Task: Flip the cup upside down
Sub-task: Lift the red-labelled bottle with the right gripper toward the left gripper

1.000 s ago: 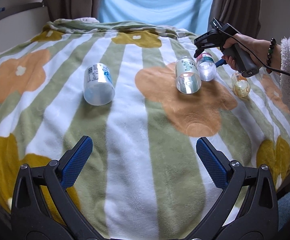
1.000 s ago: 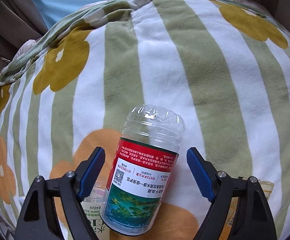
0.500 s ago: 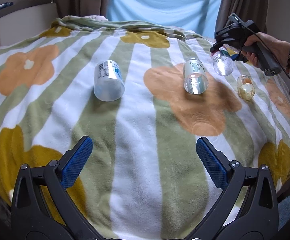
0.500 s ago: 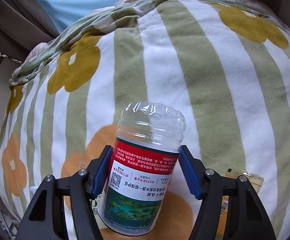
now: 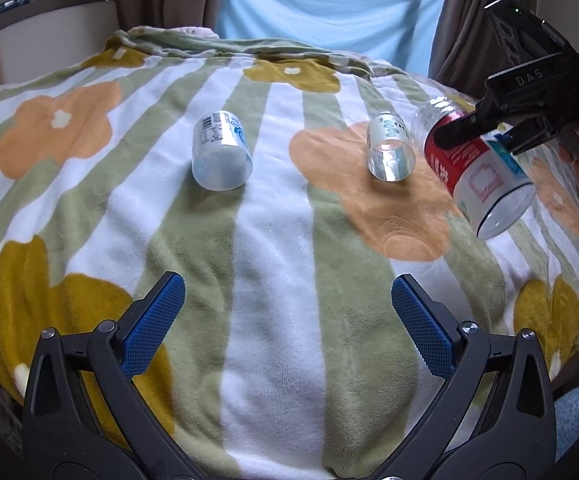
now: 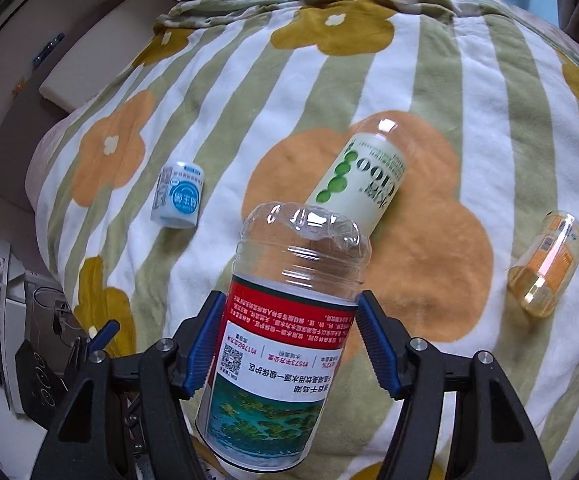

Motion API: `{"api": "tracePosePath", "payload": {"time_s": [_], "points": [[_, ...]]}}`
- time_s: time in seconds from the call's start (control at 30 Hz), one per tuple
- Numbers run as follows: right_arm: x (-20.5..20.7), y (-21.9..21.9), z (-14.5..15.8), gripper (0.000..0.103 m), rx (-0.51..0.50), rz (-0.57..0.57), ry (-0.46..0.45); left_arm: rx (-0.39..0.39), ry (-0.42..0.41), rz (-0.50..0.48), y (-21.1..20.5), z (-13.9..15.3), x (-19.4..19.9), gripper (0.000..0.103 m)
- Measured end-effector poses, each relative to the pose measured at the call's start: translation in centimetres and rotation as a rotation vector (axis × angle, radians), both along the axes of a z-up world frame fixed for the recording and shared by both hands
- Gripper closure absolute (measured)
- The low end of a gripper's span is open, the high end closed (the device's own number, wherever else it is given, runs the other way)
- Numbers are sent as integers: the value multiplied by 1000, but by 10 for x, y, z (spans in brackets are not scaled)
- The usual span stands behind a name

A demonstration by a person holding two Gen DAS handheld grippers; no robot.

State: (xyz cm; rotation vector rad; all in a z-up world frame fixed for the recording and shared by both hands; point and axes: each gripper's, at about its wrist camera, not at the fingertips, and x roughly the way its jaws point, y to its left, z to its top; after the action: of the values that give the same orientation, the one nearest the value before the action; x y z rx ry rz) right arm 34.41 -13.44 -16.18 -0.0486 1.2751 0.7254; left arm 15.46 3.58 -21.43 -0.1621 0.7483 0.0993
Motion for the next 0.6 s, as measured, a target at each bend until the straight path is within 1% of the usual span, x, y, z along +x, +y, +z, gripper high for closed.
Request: {"api": "tracePosePath", "payload": {"time_s": [0.1,0.2,0.27,0.43,0.47,0.5,0.57,0.6], "points": [[-17,19,-28,41,-39,28,36,-1,6,-4,0,-2,-3,0],[-21,29,-47,41,-66,22,62,-11,12,-14,0,-3,-5,0],[-20,31,-54,41,-87,13,67,-15,11,-18,0,-3,-6,0],[-15,32,-59,39,-98,-11,88,-26,12,-29,-1,-3,-5,0],[-15,30,-58,35,-92,-20,91,-28,13,-31,-1,-3,-5,0],[-15,29,-57,19,-85,-34,89,-30,14,-32,0,-3,-5,0],[-14,24,-54,3,-67,-67,82,-32,16,-36,-1,-4,-5,0],[-16,19,-51,2,-46,-79,72,-30,18,-36,-1,-4,-5,0]]}}
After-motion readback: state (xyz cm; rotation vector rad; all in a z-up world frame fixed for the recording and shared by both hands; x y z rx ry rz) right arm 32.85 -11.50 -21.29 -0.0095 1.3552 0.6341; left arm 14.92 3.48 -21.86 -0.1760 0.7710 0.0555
